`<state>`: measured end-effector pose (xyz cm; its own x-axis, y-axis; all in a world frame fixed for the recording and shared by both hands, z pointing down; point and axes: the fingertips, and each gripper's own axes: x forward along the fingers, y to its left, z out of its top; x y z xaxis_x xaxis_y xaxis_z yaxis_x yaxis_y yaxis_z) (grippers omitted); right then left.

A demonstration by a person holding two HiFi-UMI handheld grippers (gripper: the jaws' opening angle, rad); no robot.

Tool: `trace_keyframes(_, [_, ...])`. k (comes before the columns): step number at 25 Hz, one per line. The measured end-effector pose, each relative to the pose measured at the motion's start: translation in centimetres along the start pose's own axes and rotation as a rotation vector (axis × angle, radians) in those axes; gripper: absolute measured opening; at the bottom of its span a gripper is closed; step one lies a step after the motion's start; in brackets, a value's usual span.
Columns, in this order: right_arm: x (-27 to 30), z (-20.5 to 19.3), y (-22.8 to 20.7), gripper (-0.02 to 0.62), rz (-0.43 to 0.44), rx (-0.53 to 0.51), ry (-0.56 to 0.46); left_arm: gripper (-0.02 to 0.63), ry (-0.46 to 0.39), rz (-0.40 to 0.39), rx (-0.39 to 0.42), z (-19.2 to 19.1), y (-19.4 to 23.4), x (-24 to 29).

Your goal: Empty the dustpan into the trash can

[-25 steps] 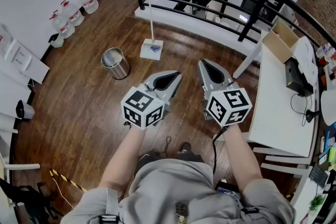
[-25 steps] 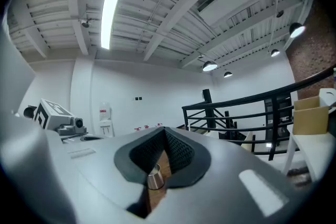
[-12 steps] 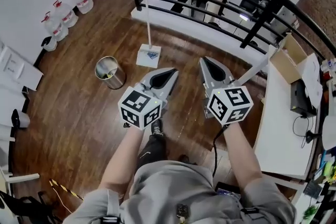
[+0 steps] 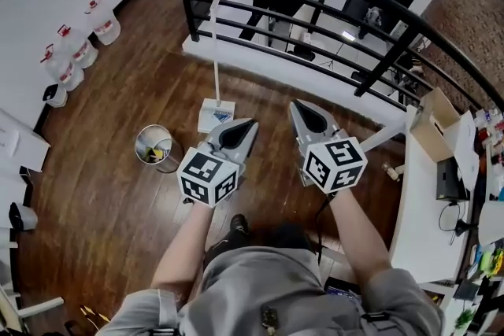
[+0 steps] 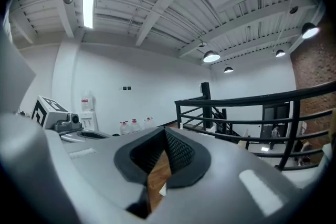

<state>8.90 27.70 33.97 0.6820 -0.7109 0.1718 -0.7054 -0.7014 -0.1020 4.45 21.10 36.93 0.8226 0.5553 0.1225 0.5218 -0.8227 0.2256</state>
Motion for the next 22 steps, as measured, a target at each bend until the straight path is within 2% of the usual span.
trace_keyframes(7, [11.1, 0.9, -4.8, 0.000, 0.090, 0.002, 0.008, 0.005, 0.011, 0.091, -0.026, 1.1, 9.4, 6.0])
trace_keyframes(11, [18.1, 1.8, -8.7, 0.000, 0.167, 0.003, 0.007, 0.005, 0.014, 0.183, -0.028, 2.4, 15.0, 10.3])
trace_keyframes(16, [24.2, 1.3, -12.1, 0.000, 0.278, 0.025, 0.060, 0.005, 0.010, 0.313, -0.053, 3.1, 19.1, 13.5])
trace_keyframes(18, [27.0, 1.4, -12.4, 0.000, 0.318, 0.029, 0.073, 0.005, -0.003, 0.359, -0.061, 3.7, 21.0, 14.1])
trace_keyframes(22, [32.5, 1.2, -10.2, 0.000, 0.383, 0.040, 0.122, 0.005, 0.002, 0.418, -0.073, 4.5, 25.3, 13.8])
